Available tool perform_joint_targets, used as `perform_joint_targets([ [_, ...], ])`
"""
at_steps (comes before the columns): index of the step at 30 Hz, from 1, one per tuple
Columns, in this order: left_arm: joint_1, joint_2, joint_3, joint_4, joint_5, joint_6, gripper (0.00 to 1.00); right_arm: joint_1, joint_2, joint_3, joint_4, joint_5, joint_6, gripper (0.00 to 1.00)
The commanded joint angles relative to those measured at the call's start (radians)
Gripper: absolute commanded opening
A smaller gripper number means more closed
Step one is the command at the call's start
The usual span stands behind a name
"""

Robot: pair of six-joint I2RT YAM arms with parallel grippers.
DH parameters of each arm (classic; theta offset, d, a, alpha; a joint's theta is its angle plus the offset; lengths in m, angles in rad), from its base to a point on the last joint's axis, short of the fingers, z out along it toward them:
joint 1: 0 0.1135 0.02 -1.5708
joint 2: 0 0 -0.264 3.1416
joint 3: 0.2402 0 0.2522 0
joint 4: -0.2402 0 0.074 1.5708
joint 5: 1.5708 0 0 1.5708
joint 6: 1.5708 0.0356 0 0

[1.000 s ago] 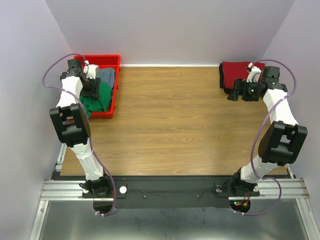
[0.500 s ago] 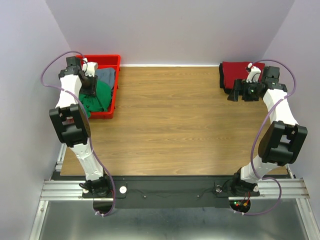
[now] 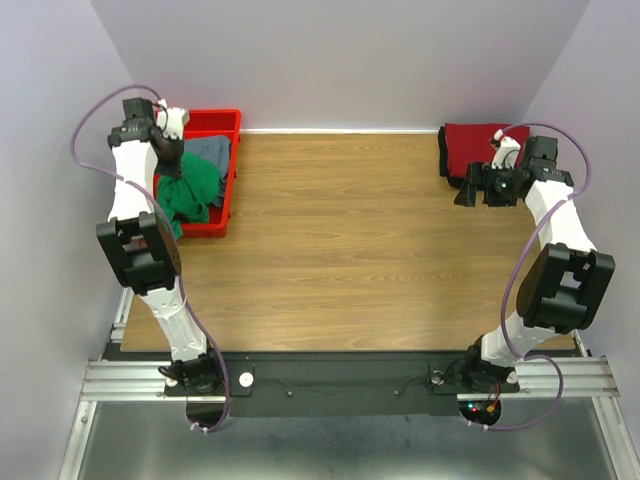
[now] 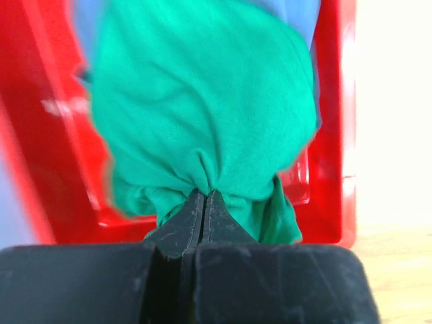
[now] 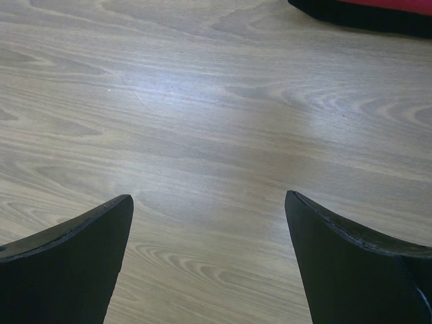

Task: Fold and stack the t-shirts
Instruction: Move the tshirt to the center of the board

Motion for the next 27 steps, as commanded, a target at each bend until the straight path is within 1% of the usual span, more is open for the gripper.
perform_joint_targets([
  [1,-0.004,-0.164,0.223,-0.032,0.032,-0.008,0.00,-0.002,-0.038,0.015,0.008,-0.010,0.001,1.00],
  [4,-0.021,-0.172,0.347,-0.066,0.063,-0.002,0.00,-0.002,-0.040,0.018,0.005,-0.007,-0.001,1.00],
  [8,-0.066,-0.201,0.407,-0.054,0.121,-0.007,0.00,-0.002,-0.035,0.024,0.005,-0.005,0.001,1.00],
  [9,-0.116,-0.218,0.409,-0.037,0.100,0.001,0.00,-0.002,-0.030,0.029,0.005,-0.005,0.004,1.00],
  [12,-0.217,-0.236,0.410,-0.017,0.037,0.013,0.00,-0.001,-0.026,0.040,0.002,-0.005,0.007,1.00],
  [13,-0.225,-0.241,0.419,-0.009,0.031,0.012,0.00,-0.002,-0.024,0.043,0.001,-0.007,0.007,1.00],
  [15,-0.289,-0.249,0.432,0.003,0.055,0.013,0.00,-0.002,-0.026,0.047,0.001,-0.002,0.007,1.00],
  [17,-0.326,-0.258,0.432,0.008,0.081,0.021,0.00,-0.002,-0.026,0.050,-0.002,-0.001,0.006,1.00],
  [18,-0.354,-0.267,0.426,0.006,0.124,0.027,0.00,-0.002,-0.026,0.053,-0.002,-0.001,0.004,1.00],
  [20,-0.456,-0.276,0.403,0.000,0.147,0.045,0.00,-0.002,-0.020,0.057,-0.004,-0.001,0.002,1.00],
  [21,-0.492,-0.290,0.354,0.008,0.173,0.062,0.00,-0.002,-0.018,0.061,-0.005,0.001,0.004,1.00],
  [22,-0.571,-0.295,0.328,0.012,0.181,0.070,0.00,-0.002,-0.015,0.066,-0.008,0.001,0.006,1.00],
  [23,-0.610,-0.296,0.280,0.015,0.188,0.087,0.00,-0.002,-0.007,0.070,-0.013,0.004,0.006,1.00],
  [26,-0.720,-0.278,0.233,0.023,0.210,0.100,0.00,-0.002,0.003,0.089,-0.033,0.021,0.003,1.00],
  [27,-0.772,-0.261,0.196,0.019,0.239,0.107,0.00,-0.002,0.014,0.095,-0.042,0.025,-0.002,1.00],
])
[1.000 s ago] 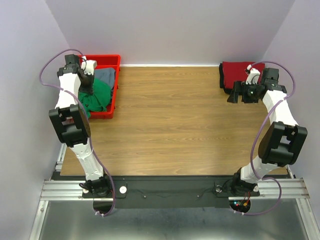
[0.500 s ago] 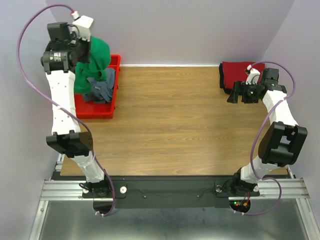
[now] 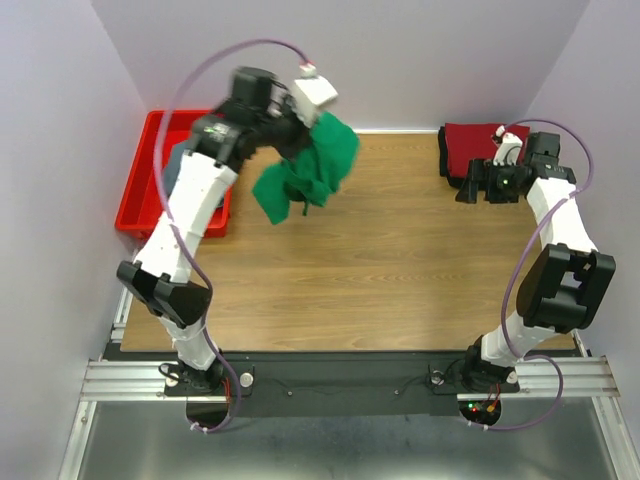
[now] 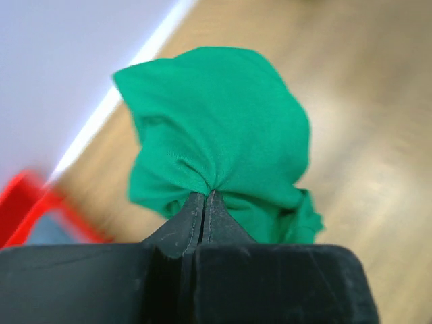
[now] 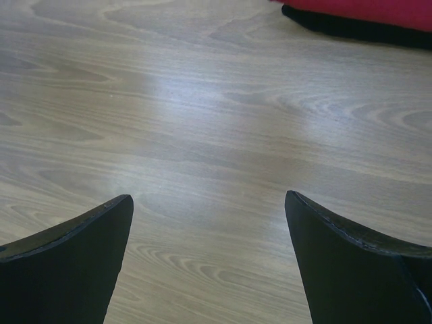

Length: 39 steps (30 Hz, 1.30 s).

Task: Fold and stack the t-shirts
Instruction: Move the tshirt to the center of the board

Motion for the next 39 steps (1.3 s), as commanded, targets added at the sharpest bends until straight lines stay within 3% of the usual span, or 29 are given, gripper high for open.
perform_joint_targets([
  [1,-0.138,-0.003,-0.109,0.040,0.108,0.050,0.12,-0.002,0.016,0.073,-0.036,0.026,-0.012,1.00],
  [6,-0.109,0.000,-0.307,0.067,0.108,0.047,0.70,-0.002,0.016,0.068,-0.108,-0.002,-0.071,1.00],
  [12,-0.009,-0.050,-0.549,0.119,0.142,0.053,0.73,0.008,-0.001,-0.019,-0.178,-0.112,-0.128,1.00],
  [20,-0.014,-0.028,-0.847,0.259,0.108,-0.034,0.69,0.157,0.080,-0.102,-0.154,-0.115,-0.092,0.99],
  [27,-0.049,0.057,-0.947,0.381,0.112,-0.120,0.66,0.228,0.206,-0.104,-0.047,-0.071,-0.006,0.95],
  [31,-0.063,0.112,-0.972,0.429,0.085,-0.163,0.59,0.255,0.282,-0.079,-0.016,-0.052,0.028,0.89],
  [34,-0.066,0.155,-0.959,0.448,0.059,-0.191,0.45,0.260,0.330,-0.053,-0.002,-0.052,0.054,0.75],
  [35,-0.063,0.164,-0.952,0.445,0.049,-0.196,0.32,0.261,0.339,-0.044,-0.005,-0.054,0.060,0.65],
  [37,-0.054,0.180,-0.929,0.443,0.035,-0.203,0.10,0.260,0.350,-0.018,-0.007,-0.031,0.068,0.55],
  [39,-0.011,0.193,-0.898,0.432,0.048,-0.208,0.00,0.260,0.359,0.004,-0.008,-0.014,0.067,0.46],
])
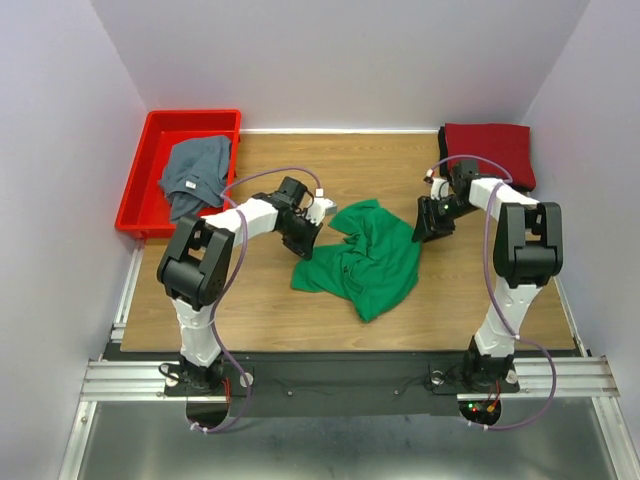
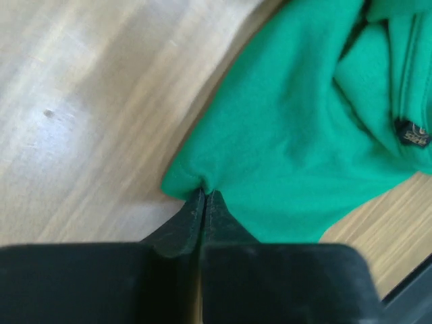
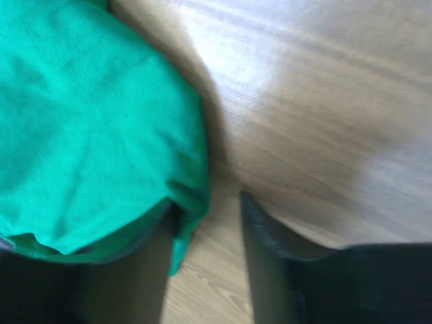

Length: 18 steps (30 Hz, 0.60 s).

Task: Fold and stack the t-shirts
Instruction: Move the tshirt to the center of the board

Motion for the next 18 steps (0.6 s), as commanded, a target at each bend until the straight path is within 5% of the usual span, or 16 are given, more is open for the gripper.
perform_joint_targets([
  [1,0.062,0.034,0.060,0.000,-0.017,-0.025,0.00,0.008,0.021,0.087,0.038,0.047,0.021,0.42],
  [6,0.194,0.057,0.143,-0.015,0.019,-0.042,0.00,0.010,0.104,0.265,0.038,0.046,0.058,0.01],
  [12,0.231,0.016,0.157,-0.069,0.061,0.027,0.00,0.008,0.176,0.416,0.037,-0.043,0.116,0.01],
  [18,0.230,0.003,0.147,-0.198,0.048,0.139,0.03,0.008,0.011,0.281,0.015,-0.072,-0.007,0.01],
])
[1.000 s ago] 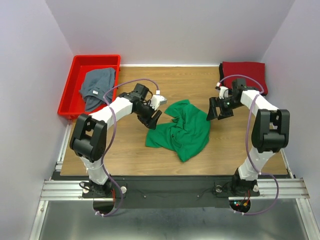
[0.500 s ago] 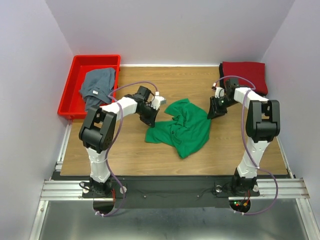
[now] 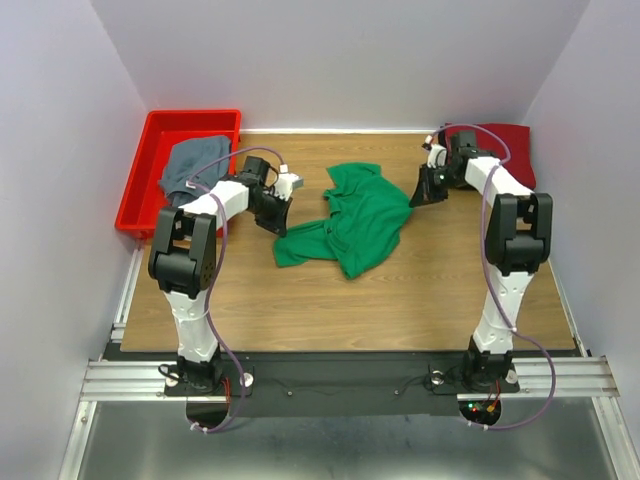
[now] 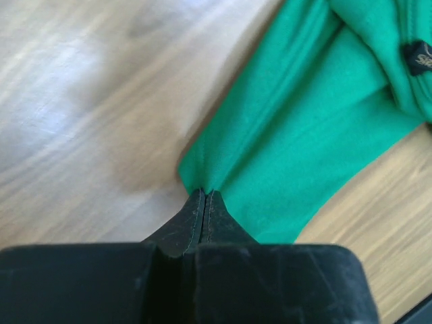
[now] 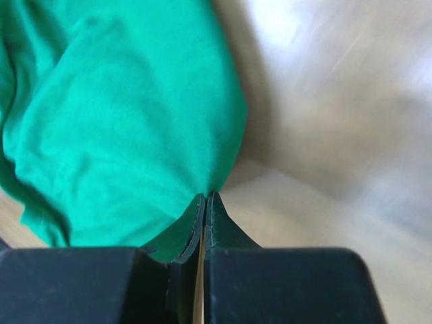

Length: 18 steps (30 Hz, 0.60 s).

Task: Fold and stack the t-shirts
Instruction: Move the tshirt to the center of the board

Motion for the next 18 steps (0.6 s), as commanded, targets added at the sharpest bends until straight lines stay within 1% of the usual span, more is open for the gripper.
perform_joint_targets([
  [1,-0.005,-0.053,0.013,-0.159,0.032,0.121,0.08,-0.003,-0.174,-0.088,-0.014,-0.039,-0.099,0.01],
  [2,0.007,-0.065,-0.002,-0.154,0.051,0.129,0.22,-0.003,-0.203,-0.136,-0.031,-0.041,-0.137,0.01],
  [3,0.013,-0.088,-0.039,-0.137,0.090,0.125,0.30,-0.004,-0.242,-0.156,-0.042,-0.039,-0.150,0.00],
  [4,0.016,-0.135,-0.050,-0.092,0.102,0.114,0.36,-0.003,-0.259,-0.176,-0.059,-0.045,-0.174,0.01],
  [5,0.016,-0.151,-0.033,-0.079,0.114,0.103,0.43,-0.004,-0.270,-0.223,-0.103,-0.056,-0.193,0.01],
  [6,0.015,-0.157,-0.009,-0.068,0.131,0.088,0.45,-0.003,-0.279,-0.249,-0.126,-0.076,-0.208,0.01],
  [7,0.016,-0.151,0.023,-0.053,0.163,0.038,0.47,-0.004,-0.296,-0.285,-0.145,-0.082,-0.235,0.01],
  [8,0.013,-0.137,0.060,-0.047,0.174,0.008,0.47,-0.003,-0.305,-0.352,-0.172,-0.087,-0.251,0.01],
  [9,0.010,-0.120,0.142,-0.041,0.178,-0.019,0.47,0.029,-0.317,-0.393,-0.177,-0.087,-0.262,0.01],
  [11,-0.014,-0.055,0.230,-0.036,0.181,-0.082,0.48,0.042,-0.339,-0.450,-0.192,-0.084,-0.286,0.01],
  [12,-0.026,-0.030,0.311,-0.036,0.174,-0.095,0.48,0.048,-0.342,-0.490,-0.203,-0.087,-0.297,0.01],
  [14,-0.082,0.054,0.396,-0.045,0.152,-0.125,0.48,0.051,-0.343,-0.509,-0.243,-0.110,-0.332,0.00],
  [15,-0.098,0.085,0.481,-0.048,0.136,-0.138,0.48,0.049,-0.345,-0.516,-0.252,-0.116,-0.343,0.01],
  [16,-0.121,0.148,0.525,-0.051,0.123,-0.148,0.52,0.049,-0.348,-0.520,-0.260,-0.116,-0.352,0.01],
  [17,-0.158,0.177,0.609,-0.053,0.112,-0.158,0.53,0.049,-0.359,-0.520,-0.278,-0.121,-0.372,0.01],
  [18,-0.181,0.233,0.647,-0.048,0.096,-0.161,0.53,0.049,-0.365,-0.520,-0.286,-0.128,-0.391,0.01],
])
